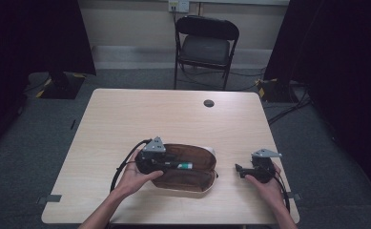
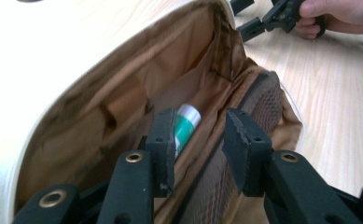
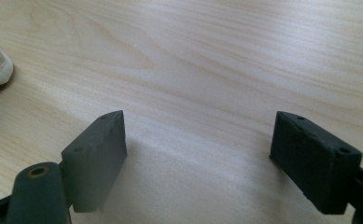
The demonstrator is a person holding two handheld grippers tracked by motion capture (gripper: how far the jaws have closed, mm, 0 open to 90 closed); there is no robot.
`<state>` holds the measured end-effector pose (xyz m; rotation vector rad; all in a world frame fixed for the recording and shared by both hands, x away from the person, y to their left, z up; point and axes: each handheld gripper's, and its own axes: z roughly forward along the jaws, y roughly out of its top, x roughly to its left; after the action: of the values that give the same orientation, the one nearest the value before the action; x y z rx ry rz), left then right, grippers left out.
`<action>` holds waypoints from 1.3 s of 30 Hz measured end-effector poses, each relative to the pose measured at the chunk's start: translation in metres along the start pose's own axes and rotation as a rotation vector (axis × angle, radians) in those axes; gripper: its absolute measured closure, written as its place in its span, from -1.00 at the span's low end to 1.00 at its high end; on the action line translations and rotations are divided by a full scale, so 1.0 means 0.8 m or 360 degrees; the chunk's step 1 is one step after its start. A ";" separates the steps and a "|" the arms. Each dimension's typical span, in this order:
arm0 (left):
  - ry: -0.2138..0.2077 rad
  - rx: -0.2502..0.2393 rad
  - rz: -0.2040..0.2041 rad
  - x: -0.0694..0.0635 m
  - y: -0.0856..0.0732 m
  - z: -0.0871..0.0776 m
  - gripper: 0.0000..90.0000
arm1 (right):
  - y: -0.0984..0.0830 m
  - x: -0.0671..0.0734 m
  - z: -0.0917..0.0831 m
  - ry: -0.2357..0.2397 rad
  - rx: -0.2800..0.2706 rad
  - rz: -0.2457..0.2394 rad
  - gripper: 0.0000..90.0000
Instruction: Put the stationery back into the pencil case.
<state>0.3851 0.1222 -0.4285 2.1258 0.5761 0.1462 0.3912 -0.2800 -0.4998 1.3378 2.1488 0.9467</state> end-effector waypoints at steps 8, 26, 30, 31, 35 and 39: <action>0.0055 -0.0059 -0.0110 0.011 -0.013 -0.032 0.34 | 0.000 0.000 0.000 0.0000 0.0000 0.0000 -0.61; 0.0276 -0.0100 -0.0322 0.046 -0.073 -0.104 0.34 | 0.000 0.001 0.000 -0.0007 0.0000 0.0005 -0.62; 0.0418 -0.0073 -0.0384 0.057 -0.090 -0.116 0.02 | 0.000 0.001 0.000 -0.0007 -0.0001 0.0004 -0.62; 0.0437 -0.0067 -0.0402 0.060 -0.094 -0.120 0.00 | 0.000 0.001 0.000 -0.0007 0.0000 0.0005 -0.62; 0.0531 -0.0054 -0.0464 0.072 -0.112 -0.133 -0.24 | 0.000 0.001 0.000 -0.0007 0.0000 0.0004 -0.61; 0.0600 0.0003 -0.0547 0.084 -0.140 -0.145 -0.32 | 0.000 0.001 0.000 -0.0008 -0.0001 0.0003 -0.62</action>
<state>0.3698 0.2939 -0.4575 1.9763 1.1520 0.3561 0.3910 -0.2796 -0.4999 1.3411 2.1438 0.9435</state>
